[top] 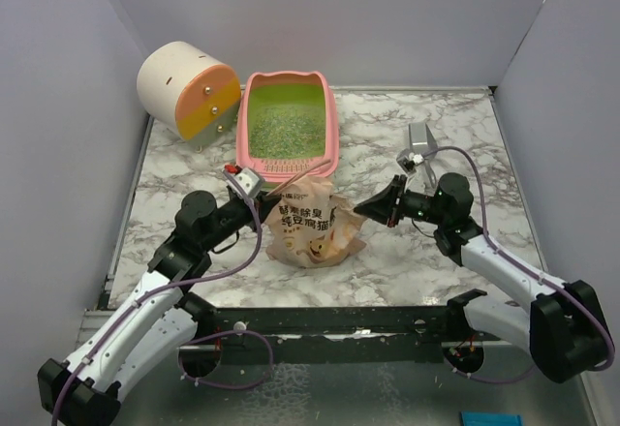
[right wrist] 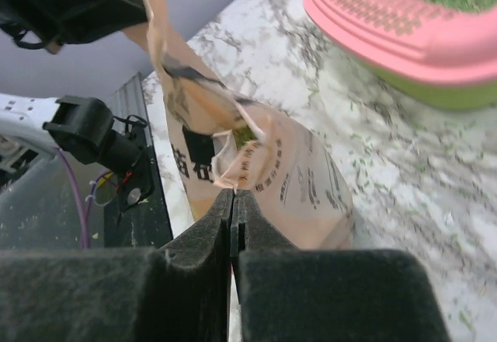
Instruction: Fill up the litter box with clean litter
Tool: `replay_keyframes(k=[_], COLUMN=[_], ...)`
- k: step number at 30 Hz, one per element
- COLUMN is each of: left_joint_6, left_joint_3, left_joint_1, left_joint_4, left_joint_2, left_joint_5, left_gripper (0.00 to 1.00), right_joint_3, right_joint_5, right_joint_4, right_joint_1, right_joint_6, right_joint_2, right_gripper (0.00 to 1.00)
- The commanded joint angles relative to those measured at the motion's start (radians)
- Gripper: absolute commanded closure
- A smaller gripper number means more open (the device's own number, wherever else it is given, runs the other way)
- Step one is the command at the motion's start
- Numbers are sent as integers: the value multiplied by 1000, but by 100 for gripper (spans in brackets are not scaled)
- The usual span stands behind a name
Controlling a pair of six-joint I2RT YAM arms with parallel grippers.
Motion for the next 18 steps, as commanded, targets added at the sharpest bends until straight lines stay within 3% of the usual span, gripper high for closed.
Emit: replay_keyframes(k=[1, 5, 7, 12, 18], left_joint_6=[-20, 11, 37, 54, 20], left_joint_3=[-16, -30, -28, -15, -11], left_joint_1=[7, 7, 8, 7, 8], left_joint_4=[93, 11, -43, -107, -152], left_joint_2=[-90, -150, -167, -168, -122], left_joint_5=[-17, -28, 34, 153, 171], left_gripper=[100, 100, 100, 100, 100], right_joint_3=[-69, -111, -113, -75, -27], right_joint_5=[167, 198, 190, 60, -27], right_joint_4=[-100, -105, -113, -99, -128], right_joint_1=[-4, -21, -39, -106, -114], right_joint_6=[59, 116, 144, 202, 162], right_joint_2=[-64, -105, -117, -68, -62], right_gripper=[99, 99, 99, 99, 99])
